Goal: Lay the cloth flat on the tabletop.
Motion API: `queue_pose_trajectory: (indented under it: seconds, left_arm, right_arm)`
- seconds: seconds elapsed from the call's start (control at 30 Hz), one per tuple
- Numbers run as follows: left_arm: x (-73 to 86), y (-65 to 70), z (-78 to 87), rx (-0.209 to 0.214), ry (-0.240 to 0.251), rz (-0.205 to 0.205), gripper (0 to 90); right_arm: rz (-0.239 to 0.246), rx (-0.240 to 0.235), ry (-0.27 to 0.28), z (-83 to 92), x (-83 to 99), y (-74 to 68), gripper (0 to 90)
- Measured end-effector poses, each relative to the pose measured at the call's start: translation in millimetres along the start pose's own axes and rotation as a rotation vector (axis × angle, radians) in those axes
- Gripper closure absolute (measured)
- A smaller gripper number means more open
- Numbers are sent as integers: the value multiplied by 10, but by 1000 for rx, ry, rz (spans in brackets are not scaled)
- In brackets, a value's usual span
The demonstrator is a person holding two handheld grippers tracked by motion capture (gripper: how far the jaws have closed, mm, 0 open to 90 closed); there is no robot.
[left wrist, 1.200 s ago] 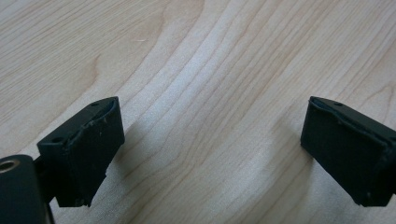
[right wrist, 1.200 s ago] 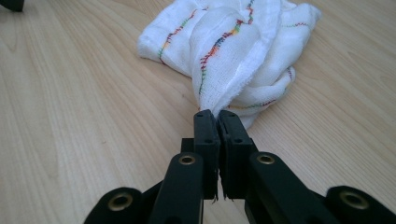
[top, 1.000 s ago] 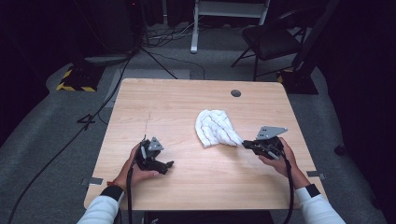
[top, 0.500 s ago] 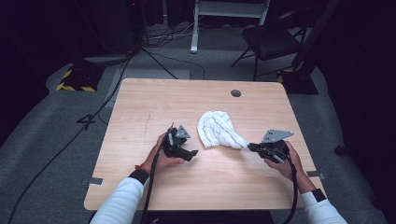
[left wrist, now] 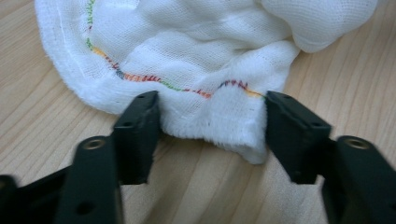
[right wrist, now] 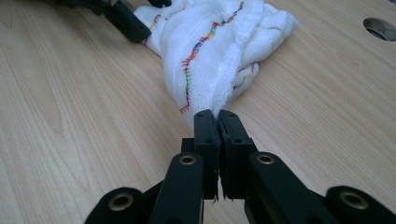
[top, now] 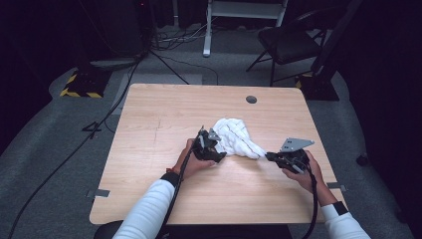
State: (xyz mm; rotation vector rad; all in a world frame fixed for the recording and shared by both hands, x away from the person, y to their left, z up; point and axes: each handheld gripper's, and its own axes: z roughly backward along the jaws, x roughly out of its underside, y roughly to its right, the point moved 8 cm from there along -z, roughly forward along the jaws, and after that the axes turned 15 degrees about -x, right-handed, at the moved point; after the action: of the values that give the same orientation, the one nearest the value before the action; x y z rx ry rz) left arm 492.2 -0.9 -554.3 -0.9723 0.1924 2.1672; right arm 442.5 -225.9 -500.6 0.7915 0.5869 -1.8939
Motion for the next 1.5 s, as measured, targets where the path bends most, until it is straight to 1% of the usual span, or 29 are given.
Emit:
queue_pose_trajectory:
  seconds: [0.03,0.1,0.2,0.23,0.3,0.37,0.47,0.5,0.57,0.6,0.63,0.67,0.73,0.8,0.83,0.87,0.93,0.97,1.0,1.03,1.07,1.13,1.17,1.27,1.3,1.33,1.4,1.43,1.5]
  left_arm:
    - [7,-15,10,-2,2,-18,571]
    - [30,-43,35,-8,-3,-34,704]
    - [68,-77,97,-15,-14,-51,786]
    - [84,-89,133,-20,-18,-66,786]
    - [120,-97,236,-10,-18,-86,791]
    - [176,-107,351,-4,-21,-119,792]
    - [298,-110,514,13,-23,-138,790]
    - [347,-107,565,19,-24,-137,790]
    - [446,-96,660,25,-20,-138,790]
    - [493,-84,704,27,-17,-134,794]
    - [545,-74,755,30,-20,-151,795]
    - [595,-57,804,34,-21,-156,795]
    - [695,-27,886,37,-21,-151,795]
    - [804,-10,950,32,-32,-155,756]
    - [849,-6,979,36,-34,-147,756]
    - [886,-8,1008,42,-35,-138,755]
    - [915,-47,1049,24,-26,-126,709]
    - [883,-111,1063,9,-9,-93,649]
    - [883,-111,1063,9,-9,-93,606]
    - [855,-149,1058,-4,-2,-84,560]
    - [824,-187,1043,-12,-3,-67,560]
    - [744,-260,1002,-23,1,-43,490]
    - [689,-297,976,-36,7,-35,456]
    - [474,-386,874,-42,34,3,368]
    - [402,-414,832,-51,40,7,348]
    - [331,-425,784,-45,45,13,324]
    - [211,-423,677,-36,44,7,311]
    - [163,-429,618,-55,40,-5,300]
    - [77,-434,496,-57,30,-5,287]
  right_arm:
    - [-1,2,1,3,2,2,875]
    - [0,4,3,14,1,6,876]
    - [0,11,17,46,-11,7,876]
    - [0,11,17,46,-11,7,876]
    - [1,12,22,63,-16,-4,877]
    - [2,10,24,85,-8,-21,877]
    - [-7,1,35,119,10,-46,877]
    - [-13,-12,41,135,26,-75,877]
    - [-16,-20,42,139,35,-94,877]
    - [-13,-32,38,132,54,-147,877]
    - [-10,-39,34,128,62,-178,877]
    - [-10,-39,34,128,62,-178,877]
    - [-2,-48,27,121,74,-237,877]
    - [-4,-58,17,108,106,-295,863]
    - [-4,-58,17,108,106,-295,863]
    - [-6,-55,12,102,122,-302,835]
    - [-18,-47,3,95,157,-298,774]
    - [-23,-35,-11,93,193,-279,672]
    - [-23,-35,-11,93,193,-279,672]
    - [-44,-28,-8,98,218,-250,629]
    - [-44,-28,-8,98,218,-250,629]
    - [-67,-64,1,98,234,-258,592]
    - [-71,-64,-2,89,243,-254,579]
    - [-69,-78,-25,16,264,-278,561]
    - [-63,-80,-37,-17,270,-289,555]
    - [-53,-87,-62,-81,288,-314,540]
    - [-51,-87,-74,-109,299,-320,536]
    - [-52,-84,-83,-135,312,-317,533]
    - [-68,-76,-96,-184,339,-289,528]
